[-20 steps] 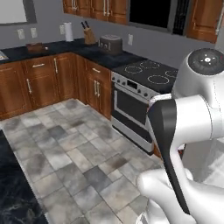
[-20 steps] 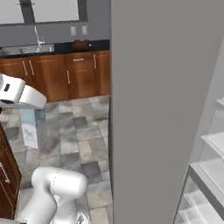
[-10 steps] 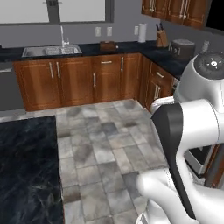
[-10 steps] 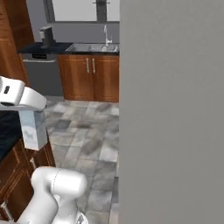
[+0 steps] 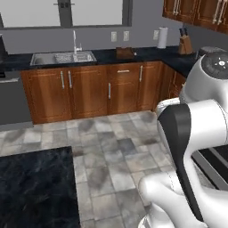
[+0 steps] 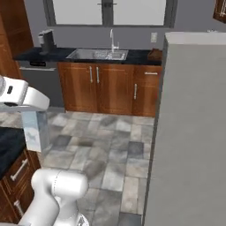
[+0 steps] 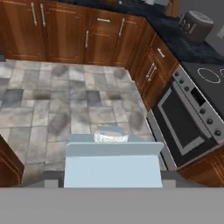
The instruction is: Take out the milk from the fridge and place it on the tray on the counter. Then take the sugar cube near the tray and place it in the tray.
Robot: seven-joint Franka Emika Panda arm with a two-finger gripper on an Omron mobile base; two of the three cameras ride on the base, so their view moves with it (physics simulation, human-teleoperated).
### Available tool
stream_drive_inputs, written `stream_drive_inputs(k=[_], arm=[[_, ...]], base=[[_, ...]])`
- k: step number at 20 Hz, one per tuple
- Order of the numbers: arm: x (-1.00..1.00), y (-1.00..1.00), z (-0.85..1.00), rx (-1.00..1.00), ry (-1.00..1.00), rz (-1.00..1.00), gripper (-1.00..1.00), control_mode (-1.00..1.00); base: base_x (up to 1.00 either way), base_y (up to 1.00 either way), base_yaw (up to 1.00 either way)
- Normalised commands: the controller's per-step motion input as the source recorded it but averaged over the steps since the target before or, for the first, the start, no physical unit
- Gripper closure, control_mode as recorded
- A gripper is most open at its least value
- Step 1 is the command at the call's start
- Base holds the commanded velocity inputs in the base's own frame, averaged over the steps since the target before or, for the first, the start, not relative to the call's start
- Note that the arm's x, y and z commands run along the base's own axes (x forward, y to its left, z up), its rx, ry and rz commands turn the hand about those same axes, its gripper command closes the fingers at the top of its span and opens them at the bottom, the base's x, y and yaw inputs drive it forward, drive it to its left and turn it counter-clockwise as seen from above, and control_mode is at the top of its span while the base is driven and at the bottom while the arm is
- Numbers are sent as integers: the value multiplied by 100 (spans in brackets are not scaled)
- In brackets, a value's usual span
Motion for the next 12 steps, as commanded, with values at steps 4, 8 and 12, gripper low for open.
stream_drive_inputs(k=[4, 8, 12], arm=[[0, 0, 0, 0, 0, 0, 100, 100], [0, 0, 0, 0, 0, 0, 100, 100], [0, 0, 0, 0, 0, 0, 100, 100]], base=[[100, 34, 0], [100, -64, 15], [100, -87, 23]])
